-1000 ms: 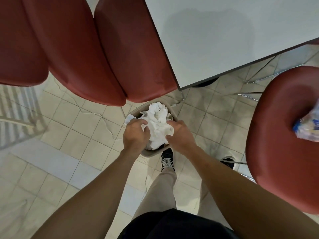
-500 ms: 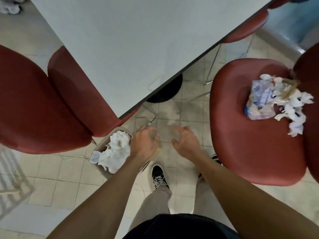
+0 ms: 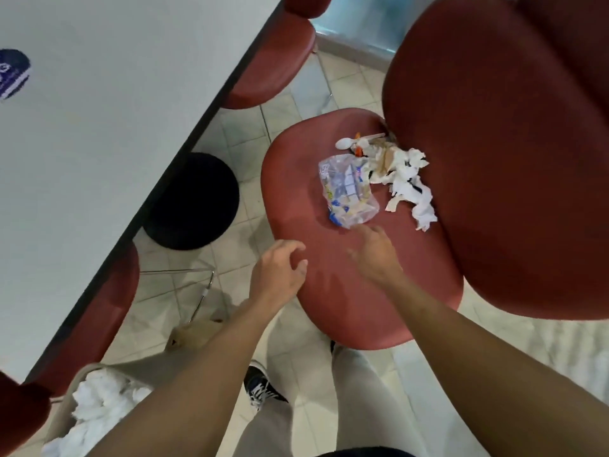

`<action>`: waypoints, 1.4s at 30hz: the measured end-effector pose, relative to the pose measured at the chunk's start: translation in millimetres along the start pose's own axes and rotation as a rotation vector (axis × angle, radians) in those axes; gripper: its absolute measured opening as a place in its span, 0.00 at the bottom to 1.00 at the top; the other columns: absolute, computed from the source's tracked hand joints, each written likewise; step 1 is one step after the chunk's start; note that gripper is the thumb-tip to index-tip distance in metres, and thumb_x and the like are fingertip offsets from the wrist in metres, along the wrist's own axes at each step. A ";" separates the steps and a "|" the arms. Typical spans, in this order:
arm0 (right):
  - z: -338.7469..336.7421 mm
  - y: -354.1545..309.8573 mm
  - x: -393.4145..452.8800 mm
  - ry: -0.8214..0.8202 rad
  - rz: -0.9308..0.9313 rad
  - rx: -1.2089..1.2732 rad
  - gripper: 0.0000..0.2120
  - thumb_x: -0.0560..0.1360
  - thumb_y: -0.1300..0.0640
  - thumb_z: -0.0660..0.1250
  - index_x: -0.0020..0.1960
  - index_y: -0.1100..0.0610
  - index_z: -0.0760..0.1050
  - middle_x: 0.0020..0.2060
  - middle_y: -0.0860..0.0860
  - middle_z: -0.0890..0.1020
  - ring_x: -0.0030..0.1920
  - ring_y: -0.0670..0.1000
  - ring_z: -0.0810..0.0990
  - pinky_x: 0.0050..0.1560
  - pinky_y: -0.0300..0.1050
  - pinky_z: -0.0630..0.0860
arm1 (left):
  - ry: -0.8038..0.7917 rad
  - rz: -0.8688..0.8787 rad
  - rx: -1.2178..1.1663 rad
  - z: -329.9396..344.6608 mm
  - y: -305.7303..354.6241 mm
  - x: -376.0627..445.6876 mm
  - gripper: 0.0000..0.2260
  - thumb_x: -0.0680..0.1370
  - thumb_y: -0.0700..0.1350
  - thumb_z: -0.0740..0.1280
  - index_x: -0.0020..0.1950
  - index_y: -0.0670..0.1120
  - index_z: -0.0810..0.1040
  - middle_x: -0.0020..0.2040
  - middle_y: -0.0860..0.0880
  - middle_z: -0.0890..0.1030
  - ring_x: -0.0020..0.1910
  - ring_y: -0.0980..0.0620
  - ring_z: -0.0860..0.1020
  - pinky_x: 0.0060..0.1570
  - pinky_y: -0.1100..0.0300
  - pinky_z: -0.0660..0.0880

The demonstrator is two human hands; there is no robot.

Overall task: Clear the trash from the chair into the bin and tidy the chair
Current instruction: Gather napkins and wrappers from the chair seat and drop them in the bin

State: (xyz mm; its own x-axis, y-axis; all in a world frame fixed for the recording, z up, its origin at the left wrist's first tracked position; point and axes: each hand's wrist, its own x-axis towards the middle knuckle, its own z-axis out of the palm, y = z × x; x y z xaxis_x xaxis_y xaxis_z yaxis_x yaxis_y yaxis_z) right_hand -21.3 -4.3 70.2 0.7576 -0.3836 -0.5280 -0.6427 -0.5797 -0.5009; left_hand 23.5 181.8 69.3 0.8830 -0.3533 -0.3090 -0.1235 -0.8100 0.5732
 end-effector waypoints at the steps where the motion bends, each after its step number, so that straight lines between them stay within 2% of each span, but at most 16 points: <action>1: -9.7 9.7 9.7 0.016 0.013 0.003 0.27 0.74 0.57 0.69 0.71 0.52 0.67 0.67 0.58 0.69 0.65 0.58 0.73 0.65 0.49 0.70 | -0.009 0.025 0.005 7.9 11.0 11.6 0.12 0.73 0.45 0.70 0.56 0.51 0.80 0.55 0.52 0.79 0.53 0.51 0.78 0.54 0.60 0.73; 6: -55.1 72.6 67.0 0.060 0.121 0.046 0.27 0.74 0.56 0.68 0.72 0.52 0.67 0.67 0.58 0.69 0.66 0.58 0.72 0.66 0.50 0.69 | -0.111 0.152 0.039 61.9 75.5 78.5 0.14 0.72 0.43 0.71 0.57 0.48 0.80 0.55 0.51 0.80 0.56 0.50 0.77 0.58 0.58 0.72; 10: -72.3 111.4 107.8 0.103 0.161 0.058 0.25 0.73 0.58 0.68 0.70 0.54 0.69 0.64 0.58 0.71 0.63 0.58 0.73 0.64 0.49 0.69 | -0.239 0.255 0.155 101.2 112.8 128.0 0.14 0.73 0.42 0.69 0.59 0.47 0.78 0.57 0.48 0.79 0.57 0.46 0.76 0.53 0.54 0.74; 17: -69.6 165.5 168.0 0.042 0.174 0.069 0.27 0.75 0.61 0.65 0.73 0.57 0.65 0.68 0.56 0.70 0.67 0.57 0.70 0.66 0.47 0.66 | -0.370 0.383 0.304 174.4 145.3 203.8 0.21 0.73 0.35 0.65 0.65 0.50 0.75 0.61 0.48 0.76 0.60 0.44 0.75 0.52 0.52 0.75; 20: -59.6 176.2 182.9 0.030 0.154 0.052 0.27 0.75 0.62 0.65 0.73 0.56 0.65 0.67 0.56 0.70 0.66 0.57 0.71 0.65 0.49 0.68 | -0.458 0.387 0.484 197.1 147.8 224.3 0.27 0.76 0.35 0.62 0.74 0.52 0.63 0.75 0.48 0.63 0.68 0.43 0.68 0.60 0.48 0.72; 22: -52.2 180.3 192.6 0.039 0.167 0.037 0.27 0.75 0.61 0.65 0.73 0.53 0.64 0.66 0.55 0.70 0.64 0.58 0.73 0.63 0.52 0.71 | -0.487 0.412 0.581 208.3 147.9 234.1 0.31 0.76 0.34 0.61 0.77 0.53 0.57 0.78 0.48 0.54 0.70 0.43 0.65 0.60 0.48 0.72; 24: -45.0 183.6 201.2 0.046 0.207 -0.016 0.27 0.76 0.60 0.65 0.73 0.51 0.64 0.64 0.55 0.70 0.62 0.59 0.74 0.59 0.52 0.73 | -0.514 0.415 0.623 220.9 145.4 242.1 0.32 0.77 0.35 0.61 0.77 0.53 0.54 0.79 0.47 0.51 0.70 0.43 0.64 0.60 0.49 0.72; 26: -37.5 186.1 206.3 0.054 0.230 -0.050 0.26 0.76 0.60 0.64 0.72 0.50 0.64 0.61 0.56 0.71 0.59 0.60 0.75 0.56 0.53 0.73 | -0.524 0.405 0.647 231.2 143.3 246.6 0.31 0.78 0.36 0.60 0.77 0.53 0.54 0.77 0.46 0.53 0.69 0.42 0.65 0.57 0.49 0.73; 29: -27.0 191.0 208.0 0.103 0.248 -0.024 0.24 0.75 0.62 0.64 0.70 0.52 0.68 0.58 0.57 0.73 0.57 0.60 0.76 0.57 0.53 0.74 | -0.479 0.407 0.619 240.1 143.4 249.1 0.28 0.77 0.34 0.61 0.74 0.51 0.59 0.70 0.44 0.62 0.64 0.43 0.68 0.51 0.50 0.75; 32: -24.3 193.9 205.5 0.130 0.298 -0.003 0.15 0.75 0.63 0.64 0.61 0.57 0.75 0.56 0.57 0.76 0.55 0.60 0.77 0.55 0.52 0.74 | -0.496 0.413 0.581 239.6 144.3 247.6 0.22 0.76 0.31 0.60 0.69 0.46 0.66 0.64 0.42 0.67 0.59 0.42 0.73 0.48 0.50 0.75; 34: -24.6 194.0 199.2 0.140 0.319 0.026 0.12 0.75 0.65 0.62 0.57 0.59 0.78 0.54 0.58 0.78 0.55 0.61 0.78 0.54 0.51 0.74 | -0.501 0.404 0.588 236.8 140.5 241.4 0.18 0.78 0.33 0.57 0.67 0.45 0.68 0.62 0.41 0.70 0.59 0.42 0.74 0.48 0.51 0.74; 37: -26.1 194.1 183.8 0.170 0.322 0.070 0.13 0.74 0.66 0.62 0.56 0.59 0.79 0.53 0.59 0.80 0.54 0.61 0.78 0.53 0.50 0.73 | -0.484 0.362 0.596 230.6 131.8 227.9 0.18 0.80 0.36 0.58 0.68 0.47 0.70 0.60 0.43 0.73 0.59 0.43 0.75 0.49 0.52 0.73; 42: -32.2 191.4 150.8 0.225 0.314 0.135 0.14 0.73 0.69 0.63 0.56 0.60 0.80 0.51 0.59 0.81 0.51 0.61 0.79 0.51 0.47 0.73 | -0.432 0.300 0.424 211.4 132.5 194.1 0.19 0.77 0.35 0.62 0.67 0.48 0.74 0.61 0.44 0.75 0.55 0.41 0.78 0.49 0.51 0.75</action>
State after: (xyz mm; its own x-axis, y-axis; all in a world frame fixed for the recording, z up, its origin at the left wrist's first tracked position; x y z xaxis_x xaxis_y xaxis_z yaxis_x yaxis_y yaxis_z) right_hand -26.3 -196.2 -83.2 0.5185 -0.6832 -0.5142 -0.8446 -0.3157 -0.4323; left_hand 82.8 -93.1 -75.1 0.5335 -0.6755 -0.5089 -0.5801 -0.7301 0.3611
